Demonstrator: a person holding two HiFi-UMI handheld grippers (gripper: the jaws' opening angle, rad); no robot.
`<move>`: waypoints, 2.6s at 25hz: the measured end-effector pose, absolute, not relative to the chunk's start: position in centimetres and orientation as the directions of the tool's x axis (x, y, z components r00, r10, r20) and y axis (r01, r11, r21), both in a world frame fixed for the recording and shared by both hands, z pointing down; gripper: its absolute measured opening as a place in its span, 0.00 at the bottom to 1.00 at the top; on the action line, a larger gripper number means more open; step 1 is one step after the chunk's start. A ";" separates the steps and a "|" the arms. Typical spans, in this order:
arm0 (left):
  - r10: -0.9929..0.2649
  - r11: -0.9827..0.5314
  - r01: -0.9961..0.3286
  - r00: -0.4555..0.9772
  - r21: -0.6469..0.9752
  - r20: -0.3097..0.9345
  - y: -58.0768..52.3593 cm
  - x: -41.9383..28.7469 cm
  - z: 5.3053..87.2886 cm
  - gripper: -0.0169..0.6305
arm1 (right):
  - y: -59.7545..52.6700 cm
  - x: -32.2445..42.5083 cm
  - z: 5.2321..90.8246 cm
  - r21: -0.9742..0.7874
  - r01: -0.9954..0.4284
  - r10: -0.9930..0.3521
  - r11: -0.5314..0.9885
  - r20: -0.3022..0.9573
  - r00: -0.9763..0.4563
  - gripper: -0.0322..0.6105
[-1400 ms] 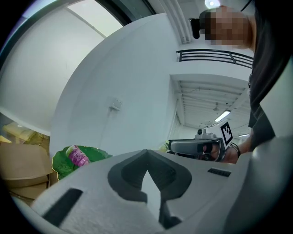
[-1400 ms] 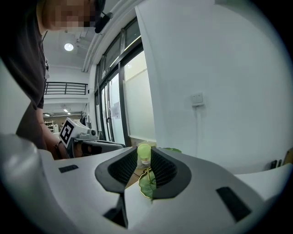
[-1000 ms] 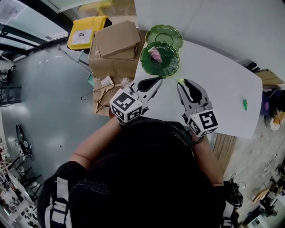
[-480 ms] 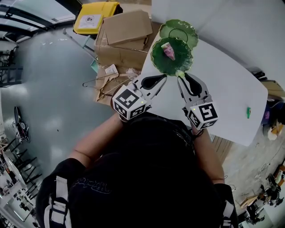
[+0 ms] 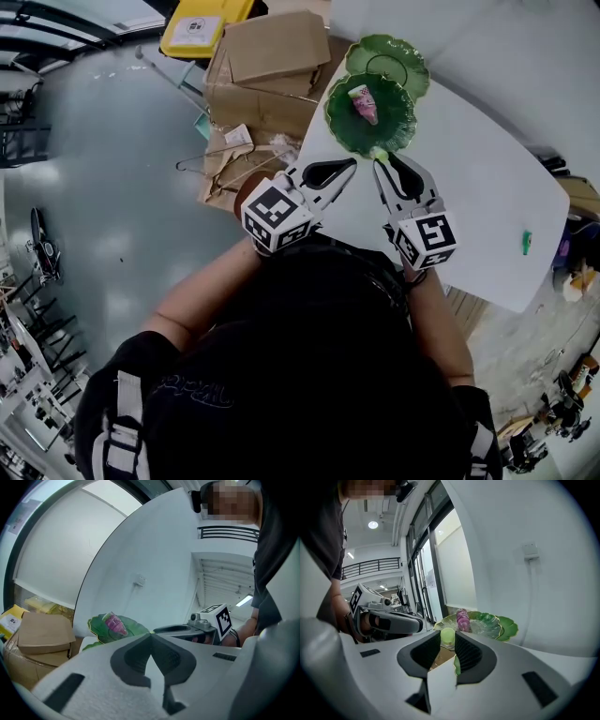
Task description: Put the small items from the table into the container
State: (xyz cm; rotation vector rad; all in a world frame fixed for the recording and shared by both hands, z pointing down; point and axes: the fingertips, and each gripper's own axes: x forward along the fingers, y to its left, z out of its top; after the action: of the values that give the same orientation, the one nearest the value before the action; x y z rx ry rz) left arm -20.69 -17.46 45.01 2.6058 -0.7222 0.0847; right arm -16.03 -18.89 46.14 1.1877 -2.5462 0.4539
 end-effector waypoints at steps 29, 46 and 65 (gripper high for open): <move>-0.408 -0.855 -0.420 0.907 0.303 0.106 -15.1 -19.6 41.0 0.03 | -14.2 -14.9 40.7 -0.086 -0.815 -0.777 0.573 0.259 -0.574 0.12; -0.356 -0.890 -0.363 0.931 0.275 0.077 -14.3 -18.3 40.6 0.03 | -12.0 -14.3 40.6 -0.083 -0.843 -0.805 0.532 0.259 -0.534 0.08; -0.271 -0.925 -0.272 0.962 0.266 0.041 -12.7 -14.4 40.6 0.03 | -10.5 -9.8 40.8 -0.095 -0.887 -0.843 0.452 0.280 -0.460 0.08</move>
State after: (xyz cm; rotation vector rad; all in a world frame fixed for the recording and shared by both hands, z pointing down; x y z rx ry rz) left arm -14.38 -12.67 40.59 2.8416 -0.4002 0.0052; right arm -9.81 -10.46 40.78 1.5128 -2.5085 0.3386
